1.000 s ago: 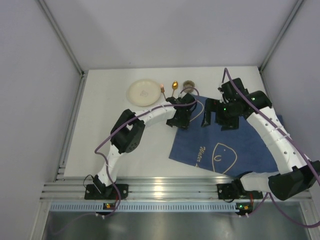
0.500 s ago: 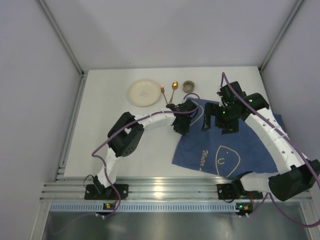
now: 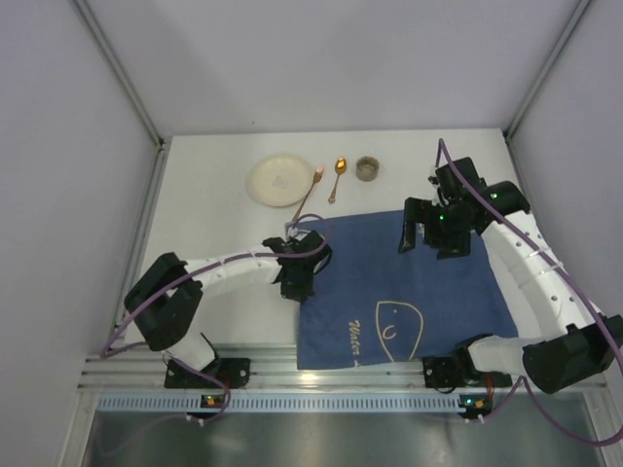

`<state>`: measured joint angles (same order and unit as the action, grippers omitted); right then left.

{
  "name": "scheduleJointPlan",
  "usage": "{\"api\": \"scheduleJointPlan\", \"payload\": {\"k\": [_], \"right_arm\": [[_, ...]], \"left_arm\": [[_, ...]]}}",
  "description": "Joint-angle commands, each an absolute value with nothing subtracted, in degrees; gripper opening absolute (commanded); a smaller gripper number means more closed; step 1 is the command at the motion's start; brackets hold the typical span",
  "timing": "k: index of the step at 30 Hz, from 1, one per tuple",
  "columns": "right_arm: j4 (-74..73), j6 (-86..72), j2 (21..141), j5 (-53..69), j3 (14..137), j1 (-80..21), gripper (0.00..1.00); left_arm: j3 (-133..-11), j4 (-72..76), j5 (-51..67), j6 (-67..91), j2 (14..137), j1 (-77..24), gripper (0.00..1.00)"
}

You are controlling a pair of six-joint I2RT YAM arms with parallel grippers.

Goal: Set the dinner table for one person

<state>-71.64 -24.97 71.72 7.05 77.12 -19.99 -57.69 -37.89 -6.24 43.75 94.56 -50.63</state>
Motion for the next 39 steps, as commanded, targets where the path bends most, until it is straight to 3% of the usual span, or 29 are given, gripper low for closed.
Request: {"api": "scheduleJointPlan", "payload": {"k": [1, 11, 16, 23, 24, 25, 31, 32, 33, 35, 39], "right_arm": [[-69.6, -23.4, 72.6, 6.8, 78.3, -19.3, 1.00], [-68.1, -21.9, 78.3, 7.9, 81.4, -19.3, 1.00], [-67.2, -21.7, 79.5, 8.5, 81.2, -19.3, 1.00], [-65.0, -21.6, 79.1, 7.6, 78.1, -19.3, 1.00], [-64.5, -21.7, 79.0, 7.6, 76.7, -19.3, 1.00], [-64.1, -21.6, 79.1, 7.6, 76.0, -19.2, 1.00], [-61.6, -22.0, 79.7, 7.3, 73.8, -19.2, 1.00], [-61.4, -22.0, 79.9, 7.5, 73.7, -19.3, 1.00], [-61.1, -22.1, 80.0, 7.5, 73.5, -19.3, 1.00], [-60.6, -21.9, 80.4, 7.5, 73.1, -19.3, 1.00], [-59.9, -21.3, 81.4, 7.4, 72.0, -19.3, 1.00]], "left_arm": [[-53.9, -43.9, -12.3, 48.9, 86.4, -49.8, 0.00], [-48.6, -48.6, -13.3, 48.5, 76.1, -35.3, 0.00], [-50.8, -48.2, -12.8, 43.9, 78.0, -28.3, 0.00], [-55.5, -48.6, -14.0, 42.0, 83.8, -25.9, 0.01], [-56.2, -49.4, -14.5, 42.7, 84.3, -25.8, 0.05], [-56.9, -50.7, -15.8, 43.7, 85.3, -25.7, 0.18], [-60.7, -56.1, -21.1, 47.7, 85.7, -25.5, 0.40], [-61.9, -56.6, -22.1, 47.8, 85.7, -25.3, 0.51], [-62.6, -57.1, -22.8, 47.8, 85.8, -25.1, 0.55], [-64.8, -58.4, -23.8, 47.5, 85.6, -24.8, 0.62], [-67.7, -54.6, -22.2, 44.7, 84.8, -22.5, 0.63]]}}
